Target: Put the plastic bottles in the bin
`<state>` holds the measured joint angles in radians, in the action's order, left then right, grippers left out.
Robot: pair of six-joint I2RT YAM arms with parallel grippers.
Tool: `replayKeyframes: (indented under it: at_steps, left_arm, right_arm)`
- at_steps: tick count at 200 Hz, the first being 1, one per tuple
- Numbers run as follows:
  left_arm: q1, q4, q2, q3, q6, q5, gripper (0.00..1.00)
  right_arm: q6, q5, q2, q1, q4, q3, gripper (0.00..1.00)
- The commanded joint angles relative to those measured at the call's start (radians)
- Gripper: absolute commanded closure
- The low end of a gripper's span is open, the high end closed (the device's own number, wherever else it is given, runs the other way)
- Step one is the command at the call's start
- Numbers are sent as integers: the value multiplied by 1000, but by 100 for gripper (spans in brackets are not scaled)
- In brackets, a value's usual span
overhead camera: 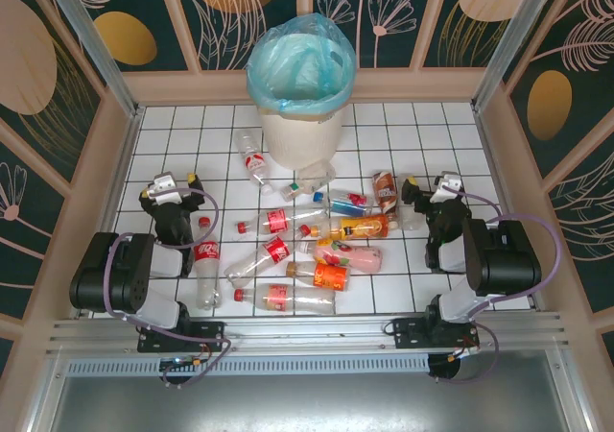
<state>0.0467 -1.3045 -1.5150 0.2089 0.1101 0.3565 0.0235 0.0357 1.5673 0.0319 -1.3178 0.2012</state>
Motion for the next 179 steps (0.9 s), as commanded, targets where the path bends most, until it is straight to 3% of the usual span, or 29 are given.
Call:
replayKeyframes:
  at_steps: [1, 148, 167, 179]
  left_arm:
    - [-5, -15, -3, 1, 16, 14, 1]
    - [-6, -5, 14, -1, 19, 21, 4]
    - [-4, -49, 48, -37, -1, -22, 9]
    - [-4, -7, 114, -52, 14, 27, 9]
  right_arm:
    - [-22, 8, -6, -1, -7, 15, 1]
    - [10, -46, -8, 6, -20, 8, 1]
    - [27, -88, -86, 9, 45, 7, 1]
    - [20, -92, -162, 7, 123, 16, 3]
